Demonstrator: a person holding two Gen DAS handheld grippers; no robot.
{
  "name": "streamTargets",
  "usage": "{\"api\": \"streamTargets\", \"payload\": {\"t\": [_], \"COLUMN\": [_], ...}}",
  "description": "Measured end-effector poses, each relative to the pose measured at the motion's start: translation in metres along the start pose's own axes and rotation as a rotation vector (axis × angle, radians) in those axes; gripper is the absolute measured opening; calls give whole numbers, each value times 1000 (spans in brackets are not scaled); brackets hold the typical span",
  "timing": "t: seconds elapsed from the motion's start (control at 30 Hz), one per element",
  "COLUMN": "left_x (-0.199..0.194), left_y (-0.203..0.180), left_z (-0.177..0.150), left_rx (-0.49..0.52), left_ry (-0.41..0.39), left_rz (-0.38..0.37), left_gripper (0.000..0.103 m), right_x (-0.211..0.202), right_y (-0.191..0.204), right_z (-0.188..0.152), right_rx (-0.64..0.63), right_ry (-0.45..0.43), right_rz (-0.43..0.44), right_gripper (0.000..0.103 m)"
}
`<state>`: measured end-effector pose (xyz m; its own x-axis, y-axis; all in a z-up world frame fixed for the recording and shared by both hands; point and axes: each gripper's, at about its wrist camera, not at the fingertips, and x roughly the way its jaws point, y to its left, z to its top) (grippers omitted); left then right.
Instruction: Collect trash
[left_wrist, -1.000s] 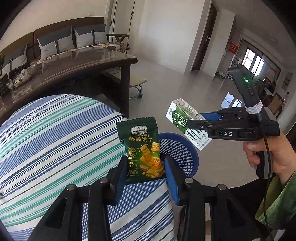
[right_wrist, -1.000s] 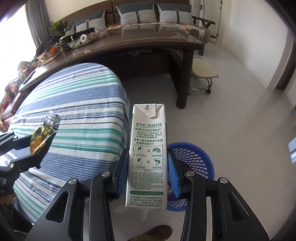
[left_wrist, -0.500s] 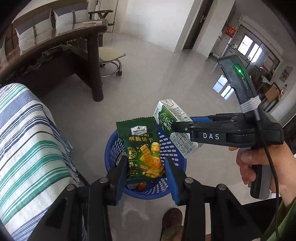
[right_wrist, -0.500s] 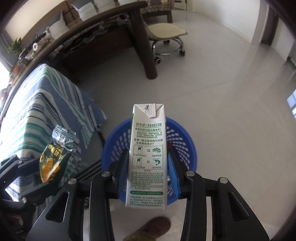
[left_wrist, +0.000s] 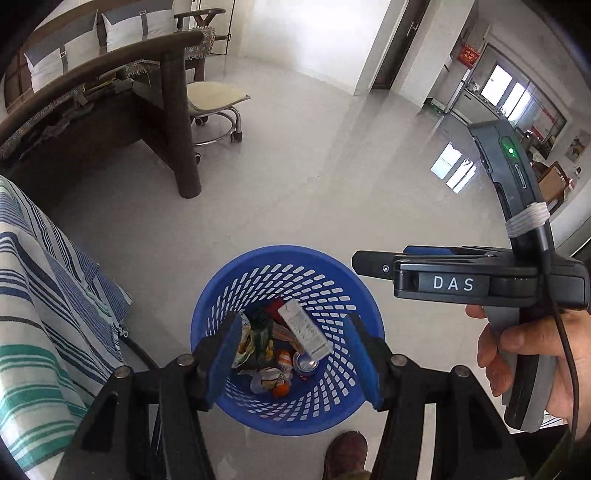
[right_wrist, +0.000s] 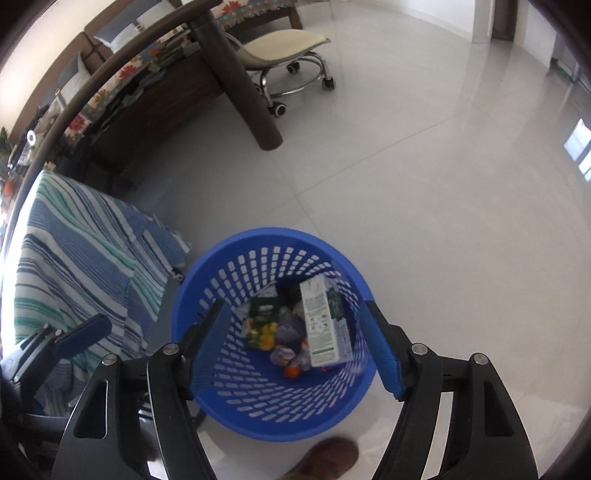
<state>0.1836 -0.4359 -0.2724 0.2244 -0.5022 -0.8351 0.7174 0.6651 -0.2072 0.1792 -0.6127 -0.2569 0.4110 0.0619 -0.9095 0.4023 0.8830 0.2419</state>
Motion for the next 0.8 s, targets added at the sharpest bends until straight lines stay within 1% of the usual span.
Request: {"api": "streamTargets", "payload": {"t": [0.13, 0.17, 0.2, 0.27, 0.3, 0.37, 0.43, 0.5, 0.53, 0.57, 0.6, 0.63, 0.7, 0.73, 0.8], "left_x": [-36, -49, -63, -95, -111, -136, -153, -164, -167, -169, -171, -175, -179, -181, -185], "left_y": [-9, -12, -16, -24, -28, -36, -44, -48, -50, -49, -49, -51, -55, -56, -58], "left_z": [6, 6, 6, 2, -2, -8, -14, -23, -28, -30, -36, -41, -47, -50, -58], "left_rx": [21, 26, 29, 37, 41, 48, 41, 21, 9, -4, -11, -6, 25, 38, 44], "left_ry": [-78, -104, -131, -205, -239, -282, -295, -294, -288, -282, -278, -277, -286, -289, -285], "left_rz": [25, 29, 33, 44, 50, 68, 88, 110, 119, 128, 140, 160, 213, 231, 249], "left_gripper": [58, 60, 62, 75, 77, 86, 88, 91, 95, 101, 103, 103, 103, 103, 103], "right_x": [-39, -49, -61, -85, -98, -123, -148, -168, -175, -180, -180, -181, -184, -186, -189], "right_y": [-7, -8, -9, -8, -7, -3, 3, 10, 13, 17, 23, 27, 31, 34, 43], "right_z": [-2, -2, -3, -6, -10, -19, -37, -59, -72, -85, -96, -106, -125, -132, -145], "right_rx": [50, 67, 82, 101, 106, 106, 80, 44, 27, 13, -1, -10, -16, -20, -41], "right_ry": [-71, -90, -111, -152, -174, -220, -264, -315, -331, -336, -334, -334, -341, -347, -361], "right_rz": [-23, -23, -20, -10, -3, 5, 6, -20, -49, -88, -132, -157, -144, -141, -168], "right_gripper": [91, 95, 97, 99, 102, 102, 102, 103, 103, 103, 103, 103, 103, 103, 103]}}
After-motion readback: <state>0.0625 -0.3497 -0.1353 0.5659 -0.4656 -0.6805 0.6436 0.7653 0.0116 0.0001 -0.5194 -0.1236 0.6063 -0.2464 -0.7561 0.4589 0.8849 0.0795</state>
